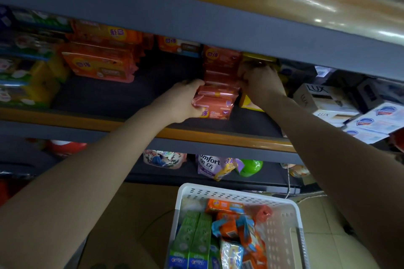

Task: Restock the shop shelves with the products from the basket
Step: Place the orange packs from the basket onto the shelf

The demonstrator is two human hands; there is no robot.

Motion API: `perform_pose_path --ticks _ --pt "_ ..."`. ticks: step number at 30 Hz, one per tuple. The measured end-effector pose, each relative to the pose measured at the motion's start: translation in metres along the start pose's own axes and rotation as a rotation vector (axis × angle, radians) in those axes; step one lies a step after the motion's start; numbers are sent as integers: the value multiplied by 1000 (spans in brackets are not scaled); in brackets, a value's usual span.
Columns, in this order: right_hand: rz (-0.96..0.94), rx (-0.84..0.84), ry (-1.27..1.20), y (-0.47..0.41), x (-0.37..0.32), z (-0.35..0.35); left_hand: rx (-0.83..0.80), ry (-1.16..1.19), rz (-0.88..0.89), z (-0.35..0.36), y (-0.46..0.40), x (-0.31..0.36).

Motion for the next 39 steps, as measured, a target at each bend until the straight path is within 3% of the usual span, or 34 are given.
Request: perform_pose_path --ticks 4,8,14,19,21,23,26,28,30,32,34,36,39 --pt "-81 160 -223 18 -2 -12 36 9 -3 11 -10 7" --pt "-132 -5 -276 37 -7 -3 107 70 -22 20 -10 13" --pt "54 163 -404 91 11 -14 163 -54 -16 10 21 13" --pt "87 44 -409 153 22 -6 42 -152 -53 14 32 31" --pt "75 35 -422 157 20 -4 76 -160 -75 14 31 36" --pt "64 85 -422 158 16 -6 192 -205 -3 15 39 42" --pt "101 107 -425 174 18 -3 299 -192 346 35 69 58" --pt "123 -2 -428 199 23 16 234 -131 511 64 93 66" --pt "118 -242 -391 231 28 54 85 -88 559 104 114 68" --pt "90 -522 -278 268 36 97 -89 -71 511 150 128 61" --pt "88 -727 -219 299 48 137 -236 -69 355 196 133 43" --pt "64 -792 -140 313 59 167 -323 -85 169 233 130 21" --pt "-153 -699 29 304 60 196 -346 -153 -23 268 126 2"
Point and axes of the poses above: each hand's wrist, its own y-axis away from the middle knuckle, its own z-axis out of the palm, x = y × z, the point moved 3 cm from there along -y, towards the middle knuckle, and after that the axes turned 13 degrees about y, right-handed, at the moved point
